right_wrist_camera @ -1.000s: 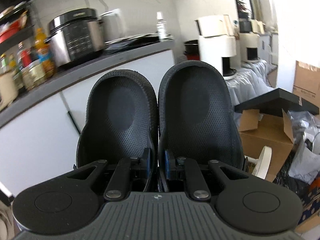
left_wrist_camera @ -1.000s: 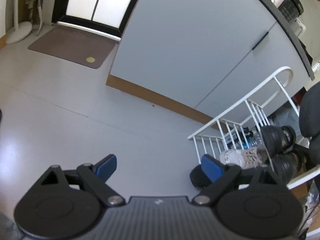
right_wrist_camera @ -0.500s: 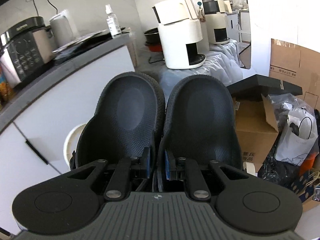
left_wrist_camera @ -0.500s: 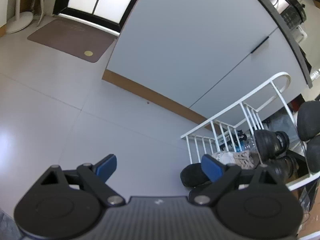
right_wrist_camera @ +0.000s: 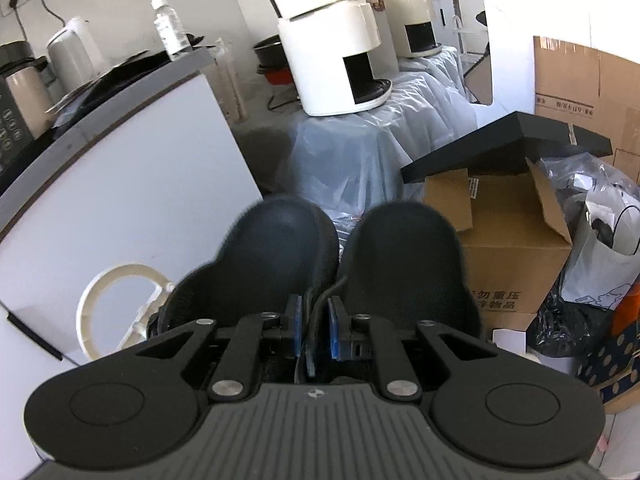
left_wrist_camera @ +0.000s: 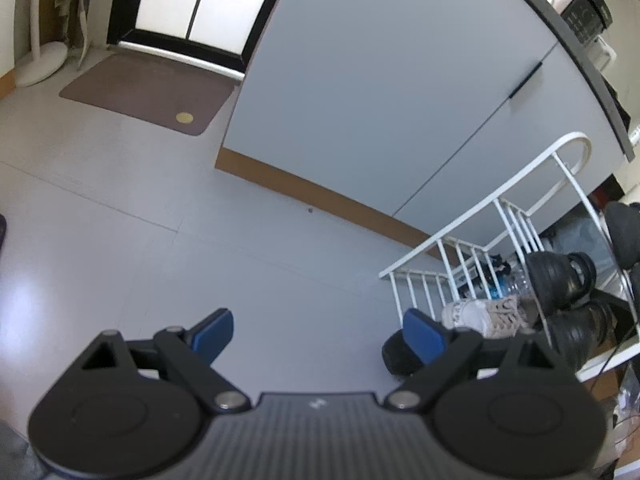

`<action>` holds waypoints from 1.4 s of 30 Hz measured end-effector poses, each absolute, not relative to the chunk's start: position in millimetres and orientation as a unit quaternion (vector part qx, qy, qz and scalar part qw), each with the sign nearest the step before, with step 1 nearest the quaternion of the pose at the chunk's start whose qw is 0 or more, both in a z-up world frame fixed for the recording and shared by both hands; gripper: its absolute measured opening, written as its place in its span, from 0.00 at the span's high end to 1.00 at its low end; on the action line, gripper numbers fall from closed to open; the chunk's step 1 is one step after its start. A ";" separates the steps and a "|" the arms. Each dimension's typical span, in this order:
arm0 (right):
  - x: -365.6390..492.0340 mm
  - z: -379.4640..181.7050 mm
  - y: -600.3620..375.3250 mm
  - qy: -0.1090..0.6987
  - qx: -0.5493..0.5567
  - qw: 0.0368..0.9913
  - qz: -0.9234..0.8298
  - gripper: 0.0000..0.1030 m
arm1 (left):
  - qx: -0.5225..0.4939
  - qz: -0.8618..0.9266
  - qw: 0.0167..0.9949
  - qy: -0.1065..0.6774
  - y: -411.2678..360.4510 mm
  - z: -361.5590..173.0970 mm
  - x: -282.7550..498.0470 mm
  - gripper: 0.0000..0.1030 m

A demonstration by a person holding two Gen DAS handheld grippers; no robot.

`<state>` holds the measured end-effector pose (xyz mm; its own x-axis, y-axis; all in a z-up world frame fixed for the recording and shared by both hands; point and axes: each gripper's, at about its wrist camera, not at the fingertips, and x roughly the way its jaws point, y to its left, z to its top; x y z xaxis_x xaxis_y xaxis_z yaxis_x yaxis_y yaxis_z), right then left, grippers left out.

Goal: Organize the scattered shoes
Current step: 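Lower the clogs onto the top shelf of the white rack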

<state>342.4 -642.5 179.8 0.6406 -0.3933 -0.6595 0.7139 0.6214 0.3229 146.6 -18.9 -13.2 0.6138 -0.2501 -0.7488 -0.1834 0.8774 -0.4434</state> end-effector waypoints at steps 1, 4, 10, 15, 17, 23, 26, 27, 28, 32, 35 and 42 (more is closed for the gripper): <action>341.9 179.5 -646.1 0.270 0.292 0.860 -0.321 1.00 | -0.246 -0.020 0.864 0.439 -19.5 -13.1 146.2 0.10; 340.7 182.0 -655.9 0.259 0.289 0.865 -0.318 0.98 | -0.242 -0.022 0.865 0.439 -22.1 -12.3 145.8 0.10; 329.3 186.9 -663.2 0.253 0.291 0.869 -0.310 0.97 | -0.239 -0.032 0.863 0.444 -29.8 -13.1 143.7 0.10; 317.1 191.9 -660.1 0.253 0.296 0.870 -0.302 0.96 | -0.226 -0.036 0.865 0.447 -32.7 -14.8 142.5 0.10; 312.9 195.8 -657.6 0.256 0.295 0.872 -0.295 0.96 | -0.228 -0.034 0.863 0.449 -31.0 -15.9 142.4 0.10; 300.6 208.1 -645.0 0.267 0.289 0.878 -0.274 0.93 | -0.212 -0.026 0.868 0.448 -31.9 -16.8 146.3 0.10; 294.3 213.0 -637.7 0.271 0.285 0.879 -0.268 0.93 | -0.210 -0.029 0.867 0.452 -33.9 -17.3 146.0 0.10; 291.8 214.9 -635.4 0.272 0.284 0.880 -0.268 0.93 | -0.208 -0.031 0.868 0.450 -34.5 -16.4 145.3 0.10; 288.7 217.0 -633.0 0.273 0.283 0.880 -0.267 0.93 | -0.205 -0.032 0.869 0.448 -35.1 -15.4 144.6 0.10; 273.4 229.8 -622.9 0.271 0.286 0.882 -0.259 0.92 | -0.206 -0.034 0.869 0.449 -34.8 -16.0 144.9 0.10; 263.0 243.3 -610.8 0.267 0.281 0.890 -0.240 0.92 | -0.204 -0.034 0.868 0.452 -36.2 -16.8 144.7 0.10; 229.1 268.6 -581.0 0.244 0.263 0.909 -0.212 0.55 | -0.188 -0.054 0.875 0.444 -54.8 -8.5 137.9 0.10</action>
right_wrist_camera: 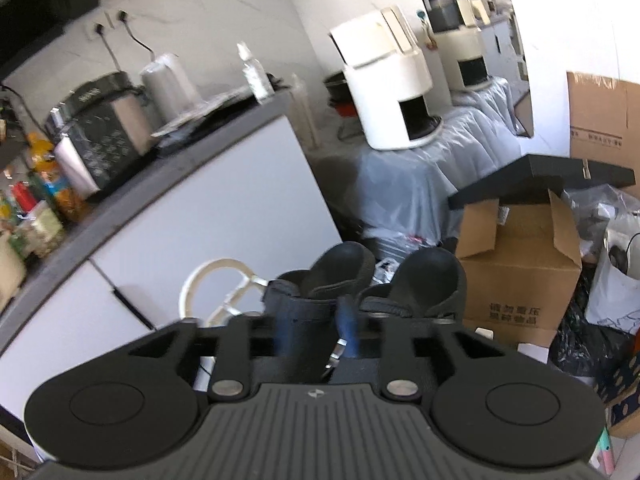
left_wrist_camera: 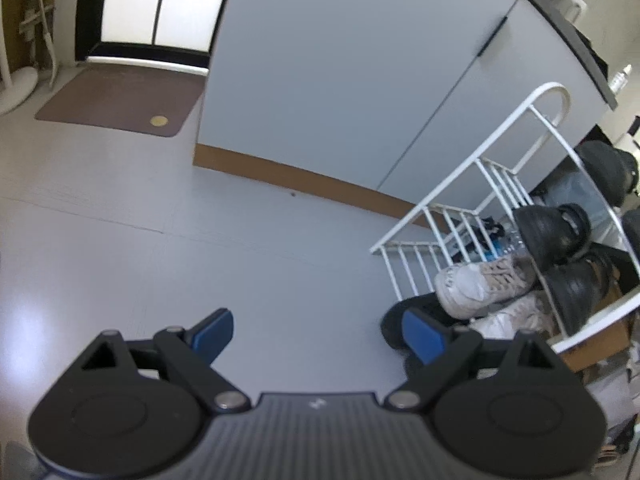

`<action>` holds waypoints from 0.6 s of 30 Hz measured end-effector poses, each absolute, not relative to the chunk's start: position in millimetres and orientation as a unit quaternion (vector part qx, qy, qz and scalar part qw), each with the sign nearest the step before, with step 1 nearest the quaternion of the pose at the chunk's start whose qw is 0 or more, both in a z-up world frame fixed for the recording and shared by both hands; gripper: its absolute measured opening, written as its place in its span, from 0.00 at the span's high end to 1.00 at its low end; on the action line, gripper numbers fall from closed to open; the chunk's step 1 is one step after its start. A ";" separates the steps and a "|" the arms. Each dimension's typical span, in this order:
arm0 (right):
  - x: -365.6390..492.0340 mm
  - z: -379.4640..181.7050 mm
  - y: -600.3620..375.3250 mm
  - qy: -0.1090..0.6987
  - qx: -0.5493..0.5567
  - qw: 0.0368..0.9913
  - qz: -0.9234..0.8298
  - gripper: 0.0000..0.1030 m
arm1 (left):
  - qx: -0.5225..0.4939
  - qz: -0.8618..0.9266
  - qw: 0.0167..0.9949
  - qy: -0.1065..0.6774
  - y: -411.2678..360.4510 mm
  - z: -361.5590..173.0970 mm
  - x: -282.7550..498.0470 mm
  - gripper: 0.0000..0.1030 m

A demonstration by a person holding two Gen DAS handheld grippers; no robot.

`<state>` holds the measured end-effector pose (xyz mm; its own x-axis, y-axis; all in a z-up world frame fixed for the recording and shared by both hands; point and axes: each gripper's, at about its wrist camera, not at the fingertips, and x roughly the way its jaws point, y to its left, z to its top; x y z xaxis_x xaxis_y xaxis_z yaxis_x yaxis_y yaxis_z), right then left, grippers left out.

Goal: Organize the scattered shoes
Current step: 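Lower the clogs onto the top shelf of the white rack, then open the right tool and withdraw it from the rack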

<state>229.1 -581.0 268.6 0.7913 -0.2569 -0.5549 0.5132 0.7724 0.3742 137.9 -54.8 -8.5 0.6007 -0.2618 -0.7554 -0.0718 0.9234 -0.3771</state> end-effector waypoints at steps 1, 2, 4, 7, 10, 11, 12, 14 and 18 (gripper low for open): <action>225.2 269.4 -578.2 0.245 0.260 0.910 -0.210 0.54 | -0.185 -0.057 0.877 0.441 -57.6 -6.8 136.5 0.10; 217.5 269.6 -572.8 0.248 0.255 0.911 -0.208 0.52 | -0.182 -0.060 0.878 0.438 -60.4 -5.0 135.1 0.10; 207.2 268.5 -567.2 0.244 0.253 0.913 -0.207 0.45 | -0.175 -0.062 0.882 0.434 -65.0 -2.5 133.3 0.10; 193.9 265.5 -558.3 0.240 0.247 0.917 -0.200 0.27 | -0.165 -0.066 0.885 0.431 -70.1 0.1 129.4 0.10; 184.8 261.4 -548.0 0.244 0.230 0.923 -0.187 0.15 | -0.156 -0.068 0.888 0.428 -73.0 2.6 125.7 0.10; 179.0 259.2 -541.3 0.248 0.218 0.926 -0.184 0.11 | -0.155 -0.069 0.888 0.427 -72.6 3.8 123.6 0.10; 174.8 257.6 -537.9 0.249 0.213 0.927 -0.182 0.08 | -0.154 -0.069 0.889 0.426 -72.1 5.1 121.2 0.10; 166.7 254.4 -531.2 0.255 0.209 0.927 -0.180 0.06 | -0.157 -0.073 0.890 0.423 -70.7 7.6 117.6 0.10; 155.6 251.5 -520.0 0.264 0.199 0.927 -0.175 0.01 | -0.158 -0.075 0.890 0.420 -69.3 11.1 109.9 0.10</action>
